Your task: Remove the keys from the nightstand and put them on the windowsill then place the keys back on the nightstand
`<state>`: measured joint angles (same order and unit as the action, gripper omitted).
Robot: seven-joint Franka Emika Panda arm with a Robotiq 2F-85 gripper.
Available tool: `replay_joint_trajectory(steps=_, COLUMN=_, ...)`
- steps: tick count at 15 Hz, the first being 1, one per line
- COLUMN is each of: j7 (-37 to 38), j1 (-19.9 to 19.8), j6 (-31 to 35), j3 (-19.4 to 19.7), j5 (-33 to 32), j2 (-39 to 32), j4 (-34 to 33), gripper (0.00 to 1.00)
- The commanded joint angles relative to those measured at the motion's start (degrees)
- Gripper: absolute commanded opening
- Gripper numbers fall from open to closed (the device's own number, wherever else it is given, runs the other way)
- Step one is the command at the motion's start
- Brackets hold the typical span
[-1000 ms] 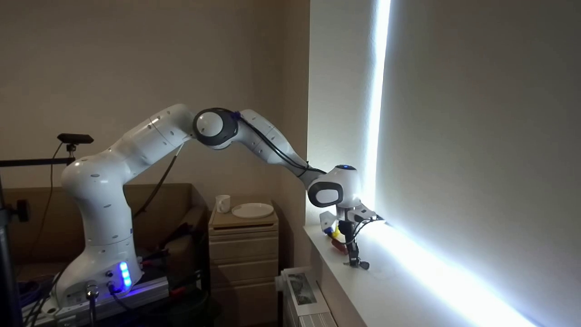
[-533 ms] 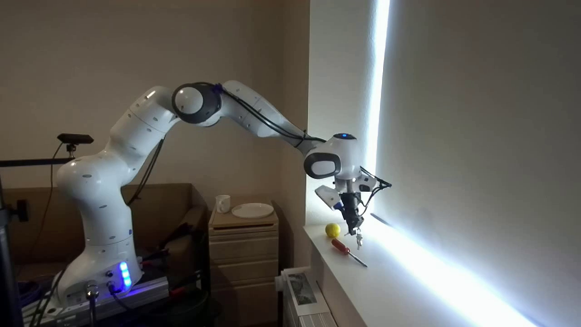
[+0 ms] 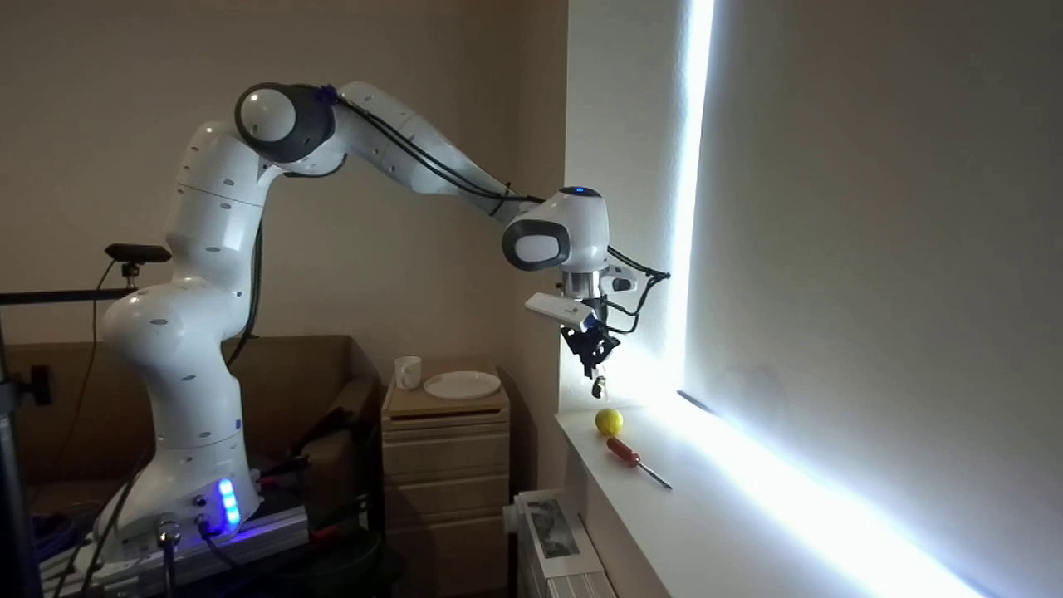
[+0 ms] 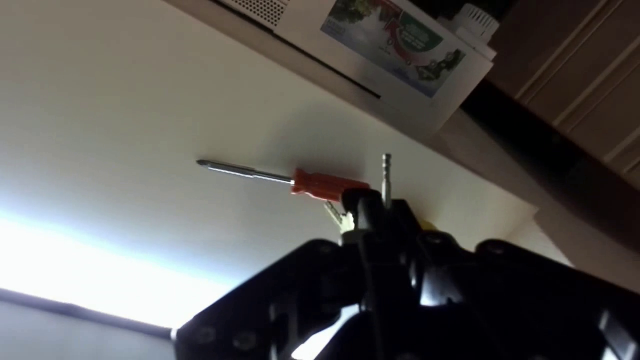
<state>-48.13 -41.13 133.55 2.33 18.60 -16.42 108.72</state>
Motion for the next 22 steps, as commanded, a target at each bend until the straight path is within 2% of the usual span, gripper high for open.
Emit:
replay_joint_trajectory(steps=1, j7=-11.3, j1=4.2, j6=2.9, j3=0.6, j5=4.4, j2=11.3, j4=13.7, gripper=0.02)
replay_joint_trajectory(steps=2, j7=-15.1, j1=5.4, j6=2.0, j3=0.9, j5=7.7, j2=13.1, j4=15.5, gripper=0.02)
replay_joint_trajectory(steps=3, j7=-9.1, j1=7.1, j6=0.0, j3=3.9, j5=4.7, j2=7.2, j4=8.1, gripper=0.02)
replay_joint_trajectory(steps=4, j7=-9.8, j1=8.6, j6=0.0, j3=4.7, j5=5.3, j2=8.8, j4=9.7, gripper=0.07)
replay_joint_trajectory(steps=7, j7=-9.1, j1=10.0, j6=0.0, j3=6.3, j5=5.2, j2=8.3, j4=9.1, gripper=0.07)
replay_joint_trajectory(steps=8, j7=-9.1, j1=9.9, j6=0.0, j3=6.5, j5=5.2, j2=8.0, j4=9.0, gripper=0.02)
replay_joint_trajectory(steps=10, j7=-13.9, j1=13.1, j6=1.9, j3=5.8, j5=3.1, j2=11.4, j4=15.1, gripper=0.02)
replay_joint_trajectory(steps=12, j7=-16.2, j1=16.9, j6=1.9, j3=5.5, j5=3.6, j2=15.7, j4=21.2, gripper=0.02)
replay_joint_trajectory(steps=20, j7=-17.3, j1=34.8, j6=5.7, j3=2.1, j5=-2.2, j2=32.3, j4=42.0, gripper=0.02)
replay_joint_trajectory(steps=21, j7=-19.9, j1=36.3, j6=5.7, j3=3.0, j5=-1.6, j2=32.8, j4=41.9, gripper=0.02)
replay_joint_trajectory(steps=22, j7=-15.8, j1=36.3, j6=3.7, j3=4.3, j5=-1.9, j2=28.2, j4=37.7, gripper=0.07)
